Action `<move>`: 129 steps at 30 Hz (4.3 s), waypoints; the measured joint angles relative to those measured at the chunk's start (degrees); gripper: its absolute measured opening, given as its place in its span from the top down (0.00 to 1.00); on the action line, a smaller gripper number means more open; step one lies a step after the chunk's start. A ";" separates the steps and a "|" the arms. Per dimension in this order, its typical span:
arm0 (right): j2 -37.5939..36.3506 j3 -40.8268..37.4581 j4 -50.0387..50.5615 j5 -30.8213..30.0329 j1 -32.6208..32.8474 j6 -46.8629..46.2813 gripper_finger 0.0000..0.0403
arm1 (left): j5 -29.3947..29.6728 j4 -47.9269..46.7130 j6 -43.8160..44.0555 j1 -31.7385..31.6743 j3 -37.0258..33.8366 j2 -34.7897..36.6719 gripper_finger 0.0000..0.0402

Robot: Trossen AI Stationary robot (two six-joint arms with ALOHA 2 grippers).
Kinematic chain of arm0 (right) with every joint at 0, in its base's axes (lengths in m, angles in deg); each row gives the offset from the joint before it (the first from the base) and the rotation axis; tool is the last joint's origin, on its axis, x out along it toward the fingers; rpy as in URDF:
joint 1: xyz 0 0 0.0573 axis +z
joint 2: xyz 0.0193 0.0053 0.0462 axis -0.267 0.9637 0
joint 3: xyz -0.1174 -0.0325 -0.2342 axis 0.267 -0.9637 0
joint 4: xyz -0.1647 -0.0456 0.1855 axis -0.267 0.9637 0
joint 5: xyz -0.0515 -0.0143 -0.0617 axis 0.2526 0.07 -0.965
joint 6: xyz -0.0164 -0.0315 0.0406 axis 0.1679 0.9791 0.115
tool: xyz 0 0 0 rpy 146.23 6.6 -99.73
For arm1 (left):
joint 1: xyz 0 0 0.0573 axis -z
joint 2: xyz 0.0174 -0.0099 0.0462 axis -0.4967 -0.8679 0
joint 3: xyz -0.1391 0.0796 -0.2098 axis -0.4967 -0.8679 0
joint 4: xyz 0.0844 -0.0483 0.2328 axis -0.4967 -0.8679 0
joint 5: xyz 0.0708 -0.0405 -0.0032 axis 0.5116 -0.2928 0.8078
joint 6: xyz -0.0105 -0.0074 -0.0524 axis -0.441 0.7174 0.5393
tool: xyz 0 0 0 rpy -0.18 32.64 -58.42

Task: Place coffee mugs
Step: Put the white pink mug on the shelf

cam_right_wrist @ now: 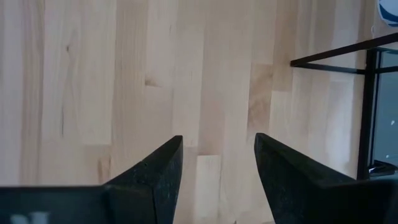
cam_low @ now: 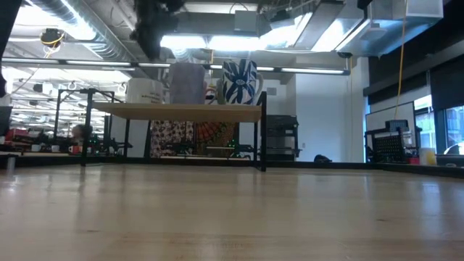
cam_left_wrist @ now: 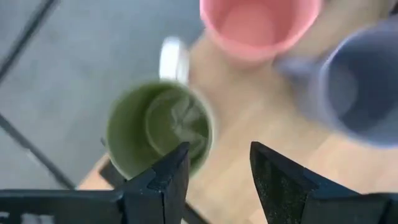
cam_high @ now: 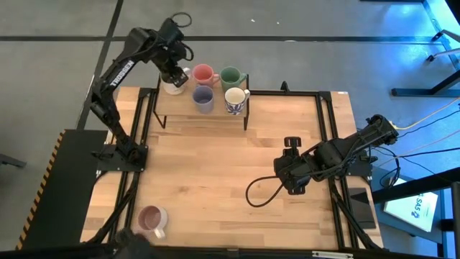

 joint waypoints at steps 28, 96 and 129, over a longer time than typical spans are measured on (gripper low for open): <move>0.00 0.00 1.35 -0.78 -0.02 6.74 0.54 | -10.23 5.85 41.36 79.61 -31.36 23.00 0.60; -0.01 -0.01 5.69 -3.52 -0.07 6.98 0.54 | 0.77 25.43 83.03 68.82 -52.68 23.10 0.97; -0.02 -0.02 6.08 -5.52 -0.02 6.98 0.54 | 13.38 5.64 42.40 9.89 -37.61 23.07 0.97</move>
